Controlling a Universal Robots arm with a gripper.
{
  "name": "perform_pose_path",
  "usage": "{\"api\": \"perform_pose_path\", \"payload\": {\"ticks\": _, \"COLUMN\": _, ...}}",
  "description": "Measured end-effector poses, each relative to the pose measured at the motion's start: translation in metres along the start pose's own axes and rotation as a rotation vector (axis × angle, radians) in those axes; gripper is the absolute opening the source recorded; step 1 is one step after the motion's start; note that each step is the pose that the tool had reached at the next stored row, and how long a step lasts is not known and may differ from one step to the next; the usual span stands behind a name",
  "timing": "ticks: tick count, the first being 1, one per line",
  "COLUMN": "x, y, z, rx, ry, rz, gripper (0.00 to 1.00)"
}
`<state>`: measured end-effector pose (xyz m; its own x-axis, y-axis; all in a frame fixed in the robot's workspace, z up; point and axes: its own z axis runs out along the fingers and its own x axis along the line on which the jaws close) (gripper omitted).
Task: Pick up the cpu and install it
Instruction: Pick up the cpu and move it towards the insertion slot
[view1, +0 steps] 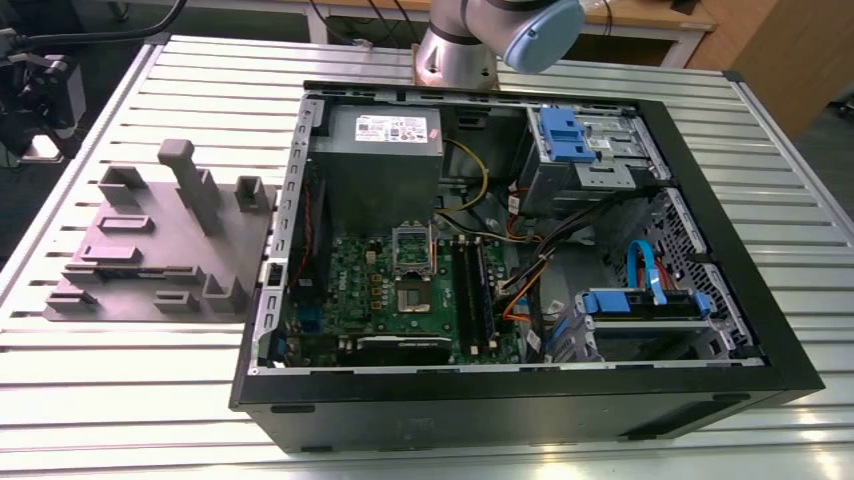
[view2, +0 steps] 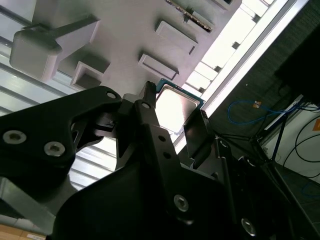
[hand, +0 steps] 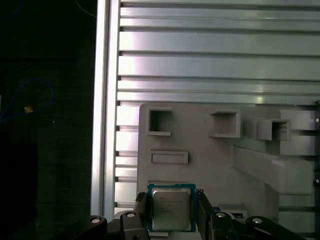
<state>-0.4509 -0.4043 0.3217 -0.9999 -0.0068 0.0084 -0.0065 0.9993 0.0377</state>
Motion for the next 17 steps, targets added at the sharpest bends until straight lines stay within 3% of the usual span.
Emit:
{"api": "perform_pose_path", "payload": {"ticks": 10, "x": 0.0, "y": 0.0001, "z": -0.0019, "rx": 0.0002, "ry": 0.0001, "rz": 0.002, "gripper": 0.47}}
{"api": "perform_pose_path", "payload": {"ticks": 17, "x": 0.0001, "y": 0.0007, "z": -0.0101, "rx": 0.0002, "ry": 0.0, "rz": 0.004, "gripper": 0.47}}
